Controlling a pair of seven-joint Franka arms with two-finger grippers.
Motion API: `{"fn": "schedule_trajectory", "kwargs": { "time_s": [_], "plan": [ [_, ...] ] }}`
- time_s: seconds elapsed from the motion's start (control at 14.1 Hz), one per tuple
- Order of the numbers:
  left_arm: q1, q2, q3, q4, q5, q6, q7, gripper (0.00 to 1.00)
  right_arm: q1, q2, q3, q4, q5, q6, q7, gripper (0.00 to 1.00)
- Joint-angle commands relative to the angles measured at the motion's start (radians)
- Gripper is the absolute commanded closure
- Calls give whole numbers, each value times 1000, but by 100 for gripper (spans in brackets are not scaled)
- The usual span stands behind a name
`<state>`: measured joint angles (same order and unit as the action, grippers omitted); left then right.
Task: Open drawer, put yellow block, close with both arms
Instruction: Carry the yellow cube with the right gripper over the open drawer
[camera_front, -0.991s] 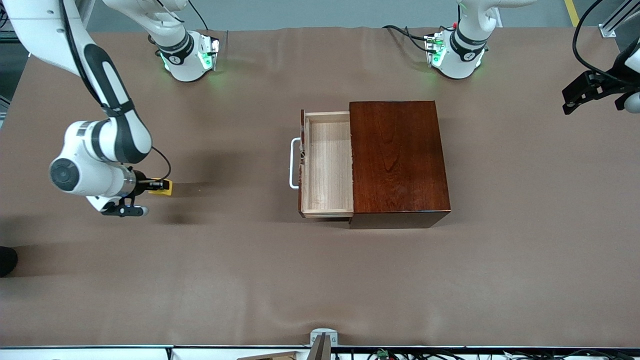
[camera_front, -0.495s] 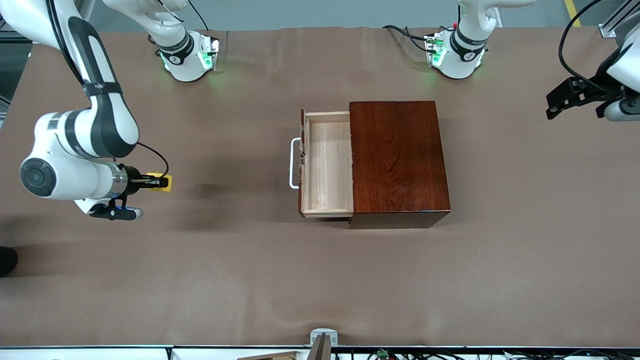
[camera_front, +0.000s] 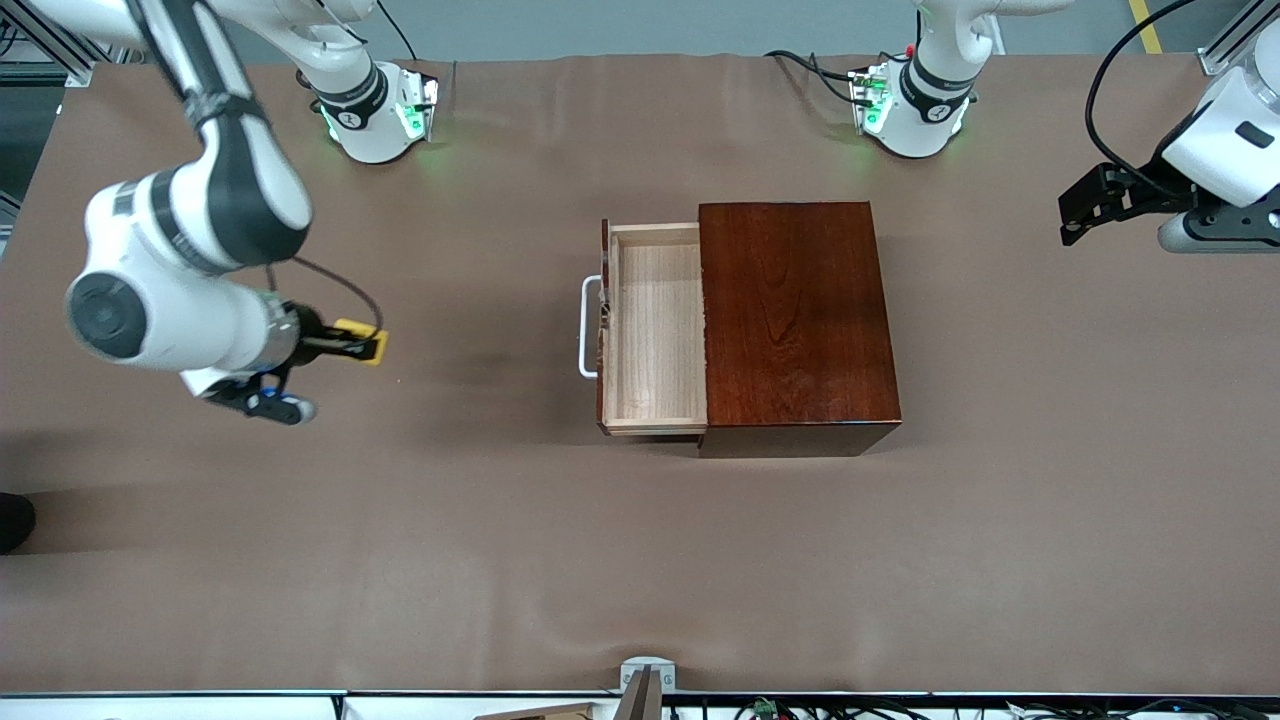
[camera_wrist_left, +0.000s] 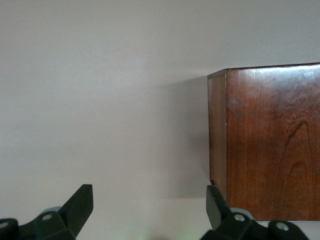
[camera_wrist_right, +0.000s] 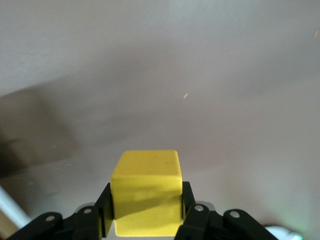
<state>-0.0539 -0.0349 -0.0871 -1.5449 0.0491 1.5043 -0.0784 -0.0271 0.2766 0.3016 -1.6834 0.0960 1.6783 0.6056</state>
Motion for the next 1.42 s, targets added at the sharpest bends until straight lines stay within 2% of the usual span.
{"fn": "schedule_trajectory", "kwargs": {
  "time_s": [0.0,0.21,0.35,0.71,0.99,1.2,1.34],
  "plan": [
    [5,7,-6,20,-6,1,5,0,-8,-14,114,51,2,-28,269,100],
    [12,9,-6,22,-12,8,9,0,-5,-4,227,76,2,-12,543,100],
    [9,9,-6,25,-14,28,8,0,2,-2,267,76,2,6,656,100],
    [6,9,-6,23,-6,31,16,0,105,15,272,76,17,113,972,100],
    [16,-3,-3,28,-6,28,20,0,209,87,271,76,10,242,1241,100],
    [16,0,-3,26,-6,31,19,0,286,147,260,86,-4,319,1374,100],
    [16,0,-3,26,-3,33,19,0,299,179,260,109,-22,334,1416,100]
  ]
}}
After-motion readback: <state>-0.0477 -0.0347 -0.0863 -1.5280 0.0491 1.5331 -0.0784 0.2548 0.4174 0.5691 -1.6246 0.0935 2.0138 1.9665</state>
